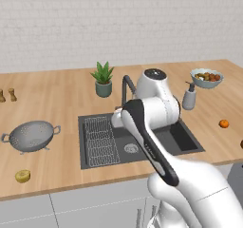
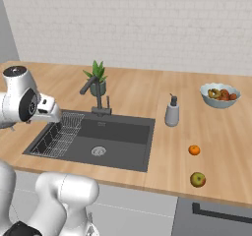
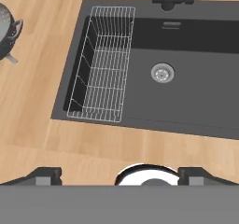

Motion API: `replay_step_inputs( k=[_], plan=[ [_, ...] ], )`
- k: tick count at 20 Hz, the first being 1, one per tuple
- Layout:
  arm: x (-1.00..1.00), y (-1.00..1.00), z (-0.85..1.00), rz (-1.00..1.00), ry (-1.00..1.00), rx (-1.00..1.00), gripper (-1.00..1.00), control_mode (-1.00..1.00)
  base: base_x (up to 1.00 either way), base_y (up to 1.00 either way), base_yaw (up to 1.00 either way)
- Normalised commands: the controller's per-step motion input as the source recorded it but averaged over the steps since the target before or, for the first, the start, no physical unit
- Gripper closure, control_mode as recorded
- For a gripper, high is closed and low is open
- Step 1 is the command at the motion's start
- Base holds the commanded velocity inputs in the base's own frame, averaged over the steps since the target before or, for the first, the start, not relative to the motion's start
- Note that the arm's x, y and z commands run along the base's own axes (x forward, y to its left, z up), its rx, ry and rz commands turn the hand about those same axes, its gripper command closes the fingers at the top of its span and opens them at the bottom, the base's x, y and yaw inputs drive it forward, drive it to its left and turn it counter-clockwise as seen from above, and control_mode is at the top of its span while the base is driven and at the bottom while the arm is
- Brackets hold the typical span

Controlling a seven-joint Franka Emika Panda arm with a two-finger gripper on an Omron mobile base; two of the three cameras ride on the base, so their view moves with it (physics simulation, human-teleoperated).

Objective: Put the colander in the sink, put the kiwi, tangerine, apple in the colander, and turn on the sink faucet and pour water over the colander.

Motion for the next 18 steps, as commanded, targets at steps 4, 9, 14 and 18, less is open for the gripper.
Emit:
replay_step_inputs(
  k=[4,9,14,18],
  plan=[
    [0.31,0.92,-0.08,0.00,0.00,0.00,-1.00,-1.00,0.00,0.00,0.00],
    [0.13,0.73,-0.09,0.00,0.00,0.04,-1.00,-1.00,0.00,0.00,0.00],
    [0.15,0.72,-0.20,0.00,0.00,0.14,-1.00,-1.00,0.00,0.00,0.00],
    [0.26,0.70,-0.20,0.00,0.00,0.13,-1.00,-1.00,0.00,0.00,0.00]
  ],
)
